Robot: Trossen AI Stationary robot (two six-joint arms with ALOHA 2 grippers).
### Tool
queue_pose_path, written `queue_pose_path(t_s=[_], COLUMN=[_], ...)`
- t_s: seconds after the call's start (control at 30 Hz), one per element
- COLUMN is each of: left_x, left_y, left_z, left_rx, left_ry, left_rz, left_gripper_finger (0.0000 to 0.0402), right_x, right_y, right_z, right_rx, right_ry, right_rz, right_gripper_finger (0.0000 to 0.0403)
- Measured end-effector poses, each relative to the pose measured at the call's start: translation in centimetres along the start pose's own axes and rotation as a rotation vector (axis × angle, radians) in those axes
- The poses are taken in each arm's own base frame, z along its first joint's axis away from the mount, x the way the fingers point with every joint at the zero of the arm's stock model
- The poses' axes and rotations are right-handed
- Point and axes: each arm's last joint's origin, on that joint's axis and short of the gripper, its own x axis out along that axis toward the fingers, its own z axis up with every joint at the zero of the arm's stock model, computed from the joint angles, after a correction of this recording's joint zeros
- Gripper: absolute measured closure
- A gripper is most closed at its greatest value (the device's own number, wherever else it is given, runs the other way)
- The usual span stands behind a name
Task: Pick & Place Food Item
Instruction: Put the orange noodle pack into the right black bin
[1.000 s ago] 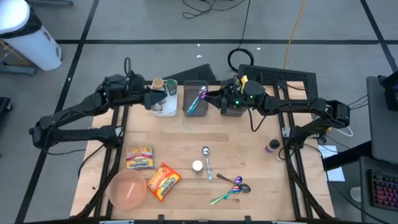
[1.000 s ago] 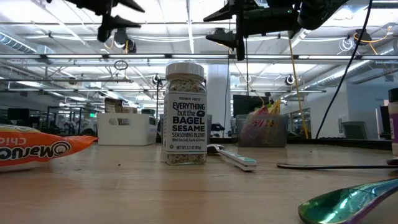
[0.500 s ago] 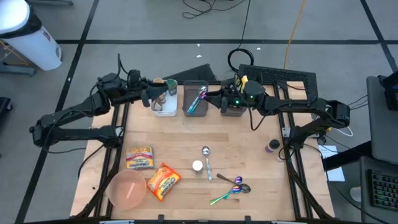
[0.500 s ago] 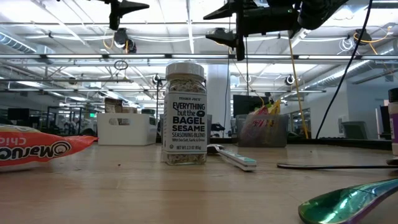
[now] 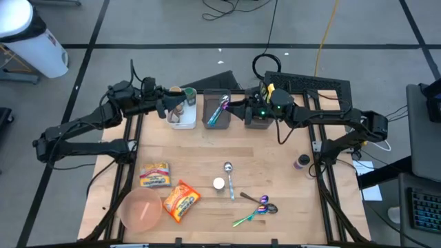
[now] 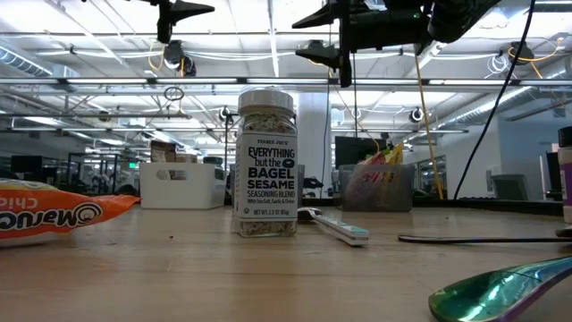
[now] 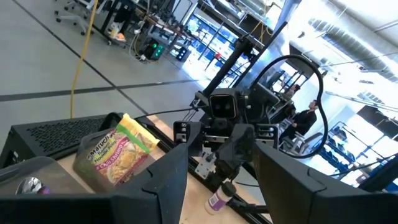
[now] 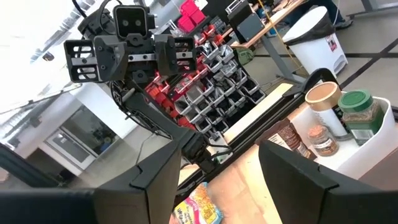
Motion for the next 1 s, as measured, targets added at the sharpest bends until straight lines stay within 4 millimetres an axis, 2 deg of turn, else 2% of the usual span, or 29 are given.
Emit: queue_pose_path(t_s=[0.33,1.0], left_x=[0.00,0.00], left_y=[0.00,0.00], left_z=[0.00,0.00], left_rx=[0.000,0.000], left_ry=[0.000,0.000], left_rz=[0.000,0.000], left_gripper_finger=[0.0213,0.0213], right_x=[0.00,0.00], right_y=[0.06,0.20], right_z=[-0.17,-0.27], right_rx=[0.045,0.006], right_ry=[0.034,0.062], right_rz=[0.024,0.061], right_gripper_finger=[0.0193,0.0193])
